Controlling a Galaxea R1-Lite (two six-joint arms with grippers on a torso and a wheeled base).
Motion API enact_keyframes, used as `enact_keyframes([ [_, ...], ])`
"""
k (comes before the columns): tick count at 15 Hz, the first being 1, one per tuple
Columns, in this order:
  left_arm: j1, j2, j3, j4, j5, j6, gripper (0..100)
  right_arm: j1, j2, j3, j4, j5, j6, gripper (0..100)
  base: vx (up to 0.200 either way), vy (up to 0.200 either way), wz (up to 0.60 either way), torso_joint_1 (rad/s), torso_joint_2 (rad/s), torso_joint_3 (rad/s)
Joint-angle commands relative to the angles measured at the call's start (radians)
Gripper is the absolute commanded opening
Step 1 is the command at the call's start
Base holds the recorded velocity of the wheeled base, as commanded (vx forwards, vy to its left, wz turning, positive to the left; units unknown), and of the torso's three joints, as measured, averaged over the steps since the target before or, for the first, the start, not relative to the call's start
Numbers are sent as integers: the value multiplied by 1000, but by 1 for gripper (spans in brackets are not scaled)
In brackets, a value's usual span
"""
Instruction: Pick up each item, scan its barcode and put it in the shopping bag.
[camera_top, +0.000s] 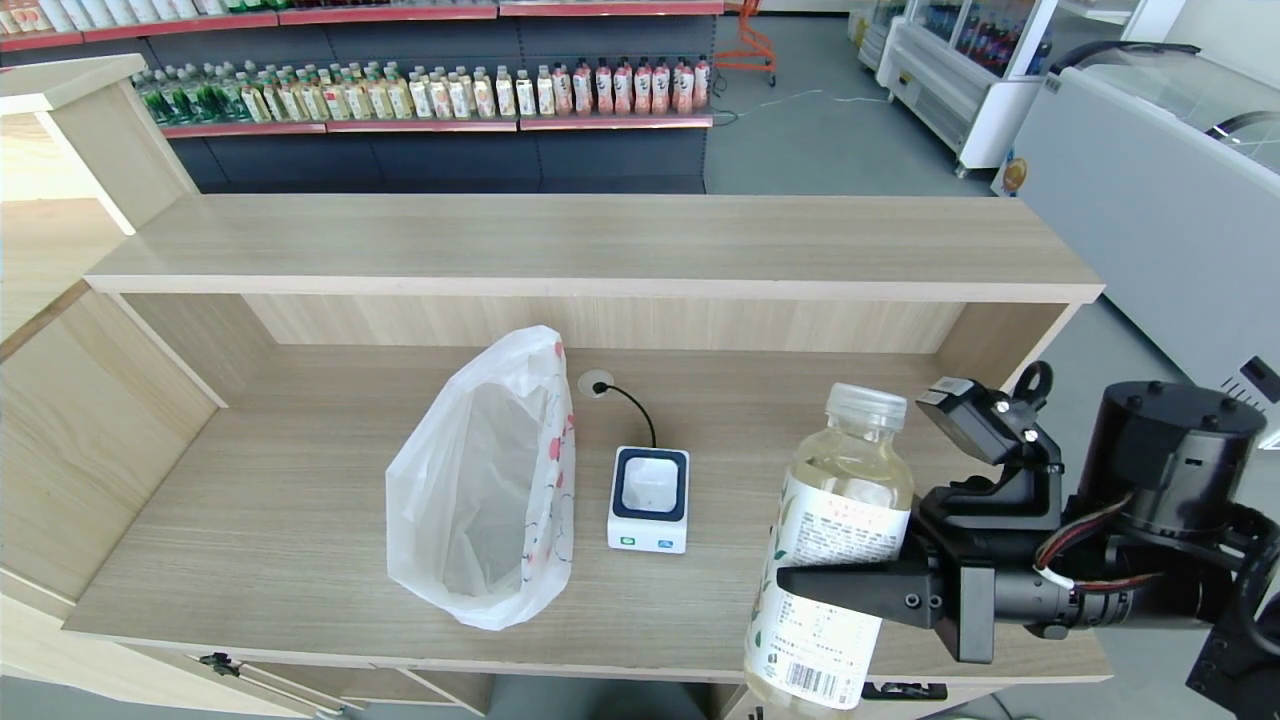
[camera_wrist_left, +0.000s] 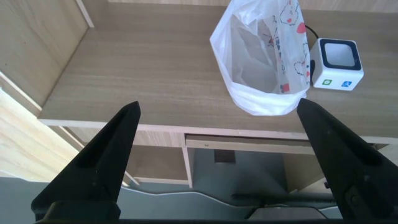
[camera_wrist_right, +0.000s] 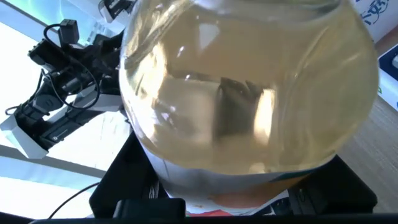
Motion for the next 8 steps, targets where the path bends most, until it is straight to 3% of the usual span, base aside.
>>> enact_keyframes([
  [1, 0, 0, 0, 0, 0, -1, 100, 2, 11, 0, 0, 1, -1, 0, 0, 0, 0, 0, 0, 0],
  [8, 0, 0, 0, 0, 0, -1, 100, 0, -3, -5, 3, -2, -3, 0, 0, 0, 0, 0, 0, 0],
])
